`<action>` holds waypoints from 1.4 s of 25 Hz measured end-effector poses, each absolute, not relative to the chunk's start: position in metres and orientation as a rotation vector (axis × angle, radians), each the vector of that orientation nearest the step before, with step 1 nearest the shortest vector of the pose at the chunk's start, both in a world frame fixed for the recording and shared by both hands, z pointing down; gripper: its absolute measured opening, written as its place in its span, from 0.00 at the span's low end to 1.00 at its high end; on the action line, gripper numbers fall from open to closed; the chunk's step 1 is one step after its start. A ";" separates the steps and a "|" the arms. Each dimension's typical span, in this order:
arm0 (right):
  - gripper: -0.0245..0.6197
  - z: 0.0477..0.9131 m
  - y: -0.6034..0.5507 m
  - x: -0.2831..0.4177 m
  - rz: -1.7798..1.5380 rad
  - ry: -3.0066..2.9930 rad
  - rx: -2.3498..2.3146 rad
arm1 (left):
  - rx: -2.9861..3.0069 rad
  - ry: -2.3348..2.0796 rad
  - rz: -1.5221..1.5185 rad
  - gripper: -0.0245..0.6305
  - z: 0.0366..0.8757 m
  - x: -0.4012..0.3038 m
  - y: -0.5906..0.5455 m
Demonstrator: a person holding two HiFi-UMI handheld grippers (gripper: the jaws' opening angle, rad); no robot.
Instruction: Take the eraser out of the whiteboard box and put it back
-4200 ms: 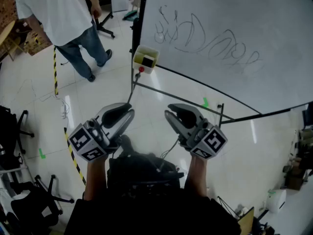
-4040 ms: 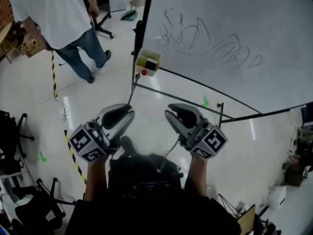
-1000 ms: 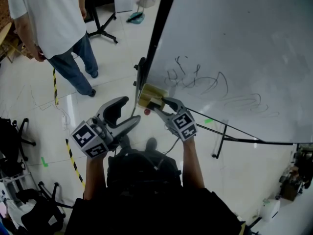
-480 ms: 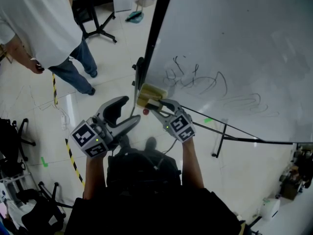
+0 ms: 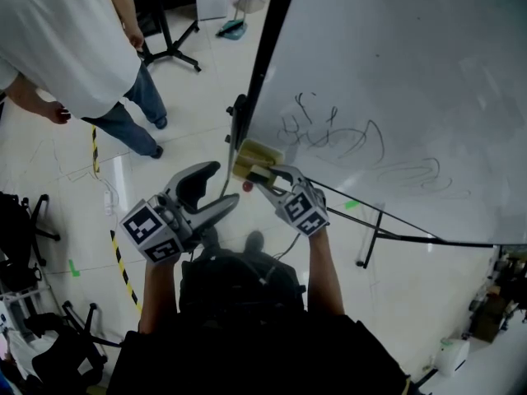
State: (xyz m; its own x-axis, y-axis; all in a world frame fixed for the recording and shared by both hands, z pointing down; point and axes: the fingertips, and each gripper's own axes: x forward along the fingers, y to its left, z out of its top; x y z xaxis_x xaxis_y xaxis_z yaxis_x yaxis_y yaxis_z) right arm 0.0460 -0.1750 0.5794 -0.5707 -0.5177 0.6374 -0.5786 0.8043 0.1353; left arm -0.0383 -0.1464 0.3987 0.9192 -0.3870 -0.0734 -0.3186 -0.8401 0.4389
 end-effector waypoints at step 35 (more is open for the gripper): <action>0.28 0.430 -0.167 0.073 0.121 -2.652 1.069 | 2.672 -0.508 -0.211 0.48 0.393 -0.029 -0.132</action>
State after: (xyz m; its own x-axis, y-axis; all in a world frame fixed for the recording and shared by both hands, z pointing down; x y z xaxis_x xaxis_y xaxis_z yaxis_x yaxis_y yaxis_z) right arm 0.0734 -0.1674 0.4301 -0.6876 -0.6673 0.2863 -0.6906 0.7228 0.0261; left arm -0.0293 -0.1319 0.3929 0.9222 -0.3803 -0.0703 -0.3181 -0.8492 0.4216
